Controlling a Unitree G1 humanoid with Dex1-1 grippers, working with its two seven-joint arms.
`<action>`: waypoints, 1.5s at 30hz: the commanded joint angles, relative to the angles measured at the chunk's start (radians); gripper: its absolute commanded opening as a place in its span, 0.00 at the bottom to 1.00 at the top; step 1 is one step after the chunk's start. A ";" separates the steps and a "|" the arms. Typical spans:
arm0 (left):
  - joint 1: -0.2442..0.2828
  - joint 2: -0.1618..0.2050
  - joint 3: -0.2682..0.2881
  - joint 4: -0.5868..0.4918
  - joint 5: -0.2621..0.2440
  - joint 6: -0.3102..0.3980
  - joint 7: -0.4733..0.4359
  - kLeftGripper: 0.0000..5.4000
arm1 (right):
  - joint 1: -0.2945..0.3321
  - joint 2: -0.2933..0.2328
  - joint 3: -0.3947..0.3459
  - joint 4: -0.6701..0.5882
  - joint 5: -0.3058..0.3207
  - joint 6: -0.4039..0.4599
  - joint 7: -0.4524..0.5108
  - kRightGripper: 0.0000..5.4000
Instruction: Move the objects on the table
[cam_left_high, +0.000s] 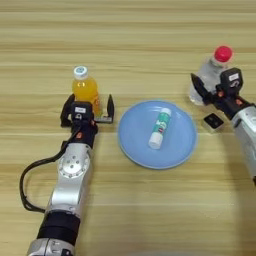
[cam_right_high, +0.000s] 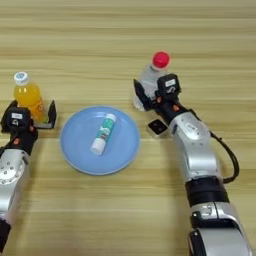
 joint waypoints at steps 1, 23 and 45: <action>-0.005 -0.001 -0.003 -0.003 0.019 -0.001 0.004 1.00 | -0.064 0.010 0.000 0.083 -0.011 -0.067 0.007 0.59; -0.008 -0.005 -0.006 -0.003 0.021 0.000 0.008 1.00 | -0.012 -0.024 0.014 0.032 -0.086 0.145 -0.045 0.59; -0.008 -0.004 -0.005 -0.001 0.023 -0.002 0.009 1.00 | 0.052 -0.028 0.018 -0.042 -0.077 0.263 -0.027 0.69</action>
